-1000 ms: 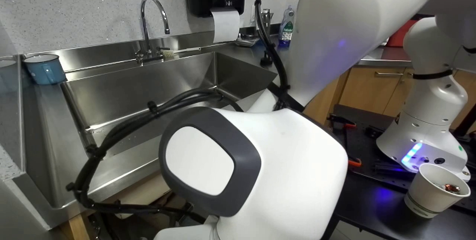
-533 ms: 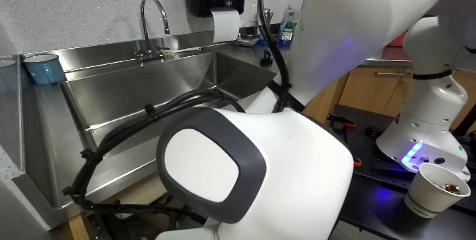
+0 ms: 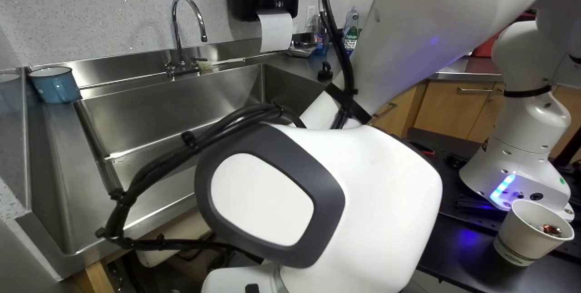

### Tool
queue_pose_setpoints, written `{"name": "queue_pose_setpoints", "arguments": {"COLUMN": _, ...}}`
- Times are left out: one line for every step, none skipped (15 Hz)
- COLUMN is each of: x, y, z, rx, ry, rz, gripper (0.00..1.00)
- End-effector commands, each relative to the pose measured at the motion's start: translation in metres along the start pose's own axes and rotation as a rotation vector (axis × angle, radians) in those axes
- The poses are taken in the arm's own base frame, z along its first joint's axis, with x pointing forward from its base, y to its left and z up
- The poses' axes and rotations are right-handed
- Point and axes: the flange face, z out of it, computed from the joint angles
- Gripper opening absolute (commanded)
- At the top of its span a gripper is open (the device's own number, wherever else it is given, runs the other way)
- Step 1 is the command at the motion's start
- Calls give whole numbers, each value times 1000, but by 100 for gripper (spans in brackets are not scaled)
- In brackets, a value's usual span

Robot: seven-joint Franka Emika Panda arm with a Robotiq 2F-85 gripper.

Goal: Close the left cabinet door

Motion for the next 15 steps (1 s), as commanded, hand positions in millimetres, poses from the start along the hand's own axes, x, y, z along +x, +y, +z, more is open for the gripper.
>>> {"name": "queue_pose_setpoints", "arguments": {"x": -52, "y": -12, "z": 6, "rx": 32, "ry": -114, "rz": 14, "gripper": 0}}
{"name": "queue_pose_setpoints", "arguments": {"x": -56, "y": -12, "z": 4, "rx": 31, "ry": -123, "rz": 15, "gripper": 0}}
{"name": "queue_pose_setpoints", "arguments": {"x": -59, "y": -11, "z": 2, "rx": 34, "ry": -131, "rz": 16, "gripper": 0}}
{"name": "queue_pose_setpoints", "arguments": {"x": -62, "y": -11, "z": 0, "rx": 34, "ry": -139, "rz": 15, "gripper": 0}}
{"name": "queue_pose_setpoints", "arguments": {"x": -65, "y": -11, "z": -3, "rx": 35, "ry": -147, "rz": 13, "gripper": 0}}
{"name": "queue_pose_setpoints", "arguments": {"x": -68, "y": -11, "z": -6, "rx": 40, "ry": -153, "rz": 11, "gripper": 0}}
{"name": "queue_pose_setpoints", "arguments": {"x": -71, "y": -11, "z": -8, "rx": 43, "ry": -161, "rz": 5, "gripper": 0}}
{"name": "queue_pose_setpoints", "arguments": {"x": -75, "y": -12, "z": -12, "rx": 51, "ry": -166, "rz": 1, "gripper": 0}}
{"name": "queue_pose_setpoints", "arguments": {"x": -79, "y": -11, "z": -14, "rx": 55, "ry": -173, "rz": -7, "gripper": 0}}
{"name": "queue_pose_setpoints", "arguments": {"x": -83, "y": -10, "z": -17, "rx": 62, "ry": -178, "rz": -14, "gripper": 0}}
{"name": "queue_pose_setpoints", "arguments": {"x": -87, "y": -9, "z": -20, "rx": 65, "ry": -186, "rz": -18, "gripper": 0}}
{"name": "queue_pose_setpoints", "arguments": {"x": -91, "y": -8, "z": -24, "rx": 67, "ry": -194, "rz": -24, "gripper": 0}}
{"name": "queue_pose_setpoints", "arguments": {"x": -96, "y": -5, "z": -27, "rx": 64, "ry": -205, "rz": -34, "gripper": 0}}
{"name": "queue_pose_setpoints", "arguments": {"x": -99, "y": -3, "z": -31, "rx": 61, "ry": -215, "rz": -38, "gripper": 0}}
{"name": "queue_pose_setpoints", "arguments": {"x": -102, "y": -1, "z": -35, "rx": 57, "ry": -227, "rz": -45, "gripper": 0}}
